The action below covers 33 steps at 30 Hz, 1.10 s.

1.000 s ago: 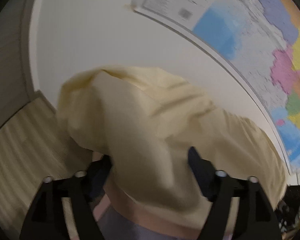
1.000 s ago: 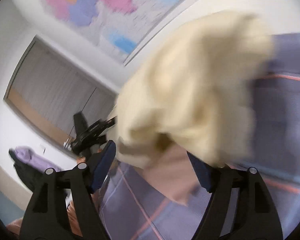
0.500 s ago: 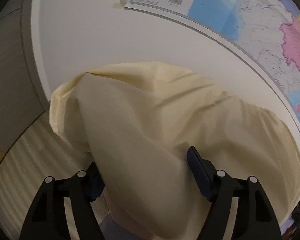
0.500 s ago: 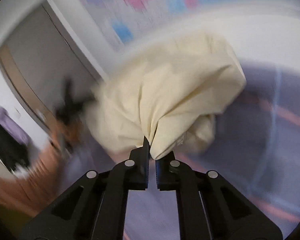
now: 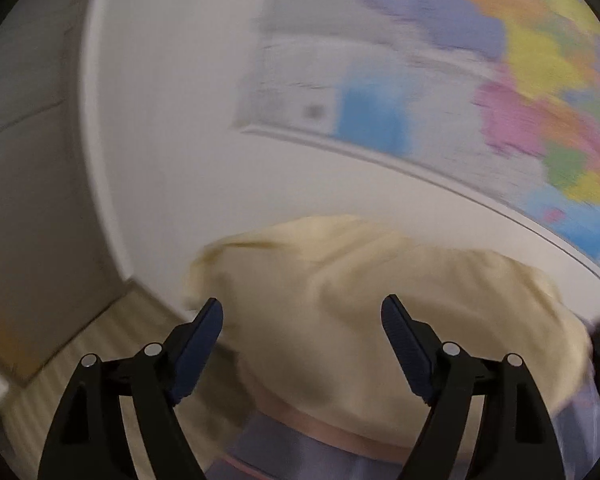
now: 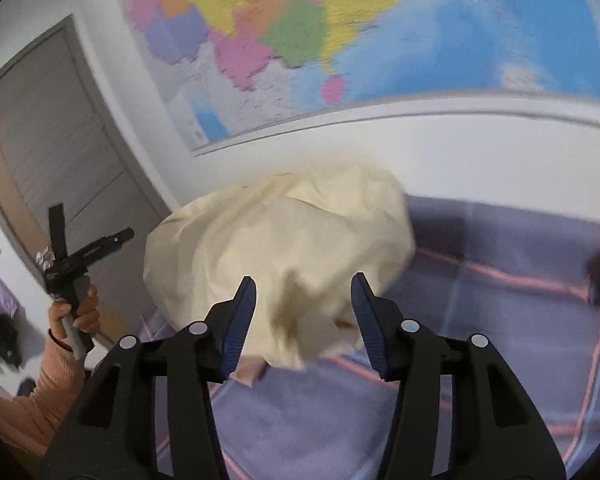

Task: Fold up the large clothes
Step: 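Lower the jacket bundle onto the pink garment and open both tools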

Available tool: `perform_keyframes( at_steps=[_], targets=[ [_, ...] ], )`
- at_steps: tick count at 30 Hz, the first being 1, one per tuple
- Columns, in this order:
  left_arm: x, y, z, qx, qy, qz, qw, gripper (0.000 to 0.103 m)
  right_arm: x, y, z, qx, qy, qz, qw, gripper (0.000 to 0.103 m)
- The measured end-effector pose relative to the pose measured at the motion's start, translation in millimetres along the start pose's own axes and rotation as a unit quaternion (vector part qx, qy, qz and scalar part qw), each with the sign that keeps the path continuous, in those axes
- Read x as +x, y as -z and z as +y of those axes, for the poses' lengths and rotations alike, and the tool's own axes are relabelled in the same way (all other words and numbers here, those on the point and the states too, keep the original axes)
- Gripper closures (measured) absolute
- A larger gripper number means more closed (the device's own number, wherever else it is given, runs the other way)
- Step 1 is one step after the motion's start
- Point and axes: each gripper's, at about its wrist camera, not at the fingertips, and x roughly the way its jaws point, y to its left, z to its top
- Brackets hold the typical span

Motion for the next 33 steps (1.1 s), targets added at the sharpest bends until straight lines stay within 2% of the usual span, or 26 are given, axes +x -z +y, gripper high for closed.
perform_keyframes(
  at_steps=[2,3,5,7,9,12,15,20,22,28,33],
  targets=[
    [1.4,5.7,-21.1,0.019,0.043,0.015,0.9988,0.022,28.2,-5.3,6.0,-0.005,0.005,0.029,1.0,0.054],
    [7.9,9.9,-31.5,0.024,0.058,0.028,0.9976,0.022,44.5,-3.7,12.5,0.0,-0.001,0.046,0.999,0.057],
    [24.7,20.1,-50.3,0.039,0.065,0.05,0.9959,0.022,70.6,-1.9,13.7,0.015,-0.01,0.069,0.997,0.057],
    [44.6,32.7,-70.2,0.054,0.054,0.078,0.994,0.021,94.5,-0.7,22.9,0.003,-0.021,0.091,0.996,0.057],
    [55.8,37.9,-75.8,0.069,0.026,0.075,0.9945,0.019,102.4,2.2,25.4,-0.009,-0.016,0.106,0.994,0.057],
    [56.1,38.1,-74.4,0.061,0.028,0.073,0.9951,0.019,84.8,1.5,21.6,-0.013,-0.014,0.096,0.995,0.055],
    [45.5,34.5,-73.4,0.055,0.032,0.065,0.9958,0.019,54.1,0.9,19.8,-0.016,-0.004,0.061,0.998,0.054],
    [22.9,38.0,-82.5,0.063,0.043,0.045,0.9961,0.015,29.3,5.2,31.8,-0.032,0.002,0.021,0.999,0.05],
    [15.6,43.8,-91.8,0.072,0.043,0.036,0.9958,0.009,31.1,9.0,40.0,-0.048,0.003,0.02,0.999,0.049],
    [13.1,63.0,-111.9,0.082,0.044,0.045,0.9946,0.007,64.3,12.6,63.7,-0.081,0.019,0.038,0.996,0.046],
    [13.5,70.1,-117.7,0.084,0.023,0.046,0.9951,0.007,72.8,18.4,71.1,-0.107,0.037,0.046,0.992,0.04]
  ],
)
